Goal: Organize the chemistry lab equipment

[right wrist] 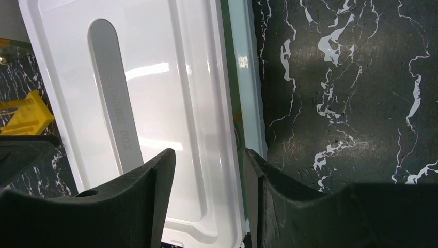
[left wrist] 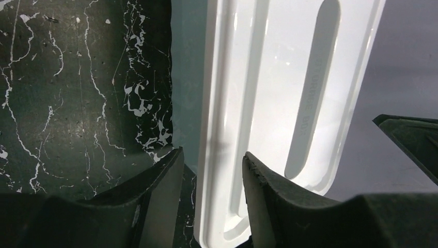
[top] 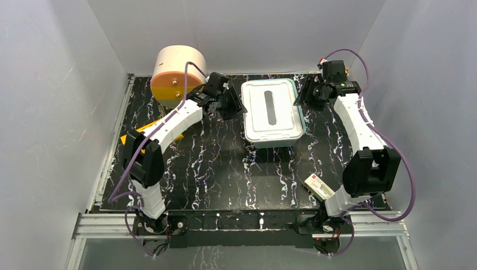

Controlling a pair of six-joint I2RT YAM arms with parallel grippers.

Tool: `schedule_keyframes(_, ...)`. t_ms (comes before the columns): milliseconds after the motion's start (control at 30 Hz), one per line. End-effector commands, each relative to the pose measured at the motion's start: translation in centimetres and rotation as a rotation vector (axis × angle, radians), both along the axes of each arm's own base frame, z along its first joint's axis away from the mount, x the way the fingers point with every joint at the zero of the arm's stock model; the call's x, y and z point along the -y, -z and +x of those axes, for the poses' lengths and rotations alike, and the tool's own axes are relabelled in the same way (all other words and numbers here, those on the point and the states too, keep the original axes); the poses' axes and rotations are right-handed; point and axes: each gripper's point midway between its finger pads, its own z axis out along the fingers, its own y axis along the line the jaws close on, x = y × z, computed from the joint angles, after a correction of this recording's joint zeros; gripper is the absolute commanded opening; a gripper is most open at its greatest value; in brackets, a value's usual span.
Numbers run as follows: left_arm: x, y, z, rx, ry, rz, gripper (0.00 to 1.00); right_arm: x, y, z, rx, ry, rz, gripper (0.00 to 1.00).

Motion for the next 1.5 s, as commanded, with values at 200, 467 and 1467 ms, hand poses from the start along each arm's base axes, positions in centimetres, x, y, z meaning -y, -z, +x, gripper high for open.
schedule_keyframes(200, 1.3, -0.1, 0.5, -0.024, 0.06, -0.029, 0.24, -0.4, -1.6, 0.1, 0.07, -0.024, 0.023, 0.59)
schedule_keyframes(467, 2.0, 0.2, 0.8, -0.031, 0.071, -0.053, 0.19, -0.7, -0.9, 0.5, 0.061, -0.038, 0.035, 0.58)
schedule_keyframes(1467, 1.1, 2.6, 2.9, -0.031, 0.003, 0.036, 0.18, 1.9, 4.7, 2.2, -0.006, -0.063, -0.168, 0.37)
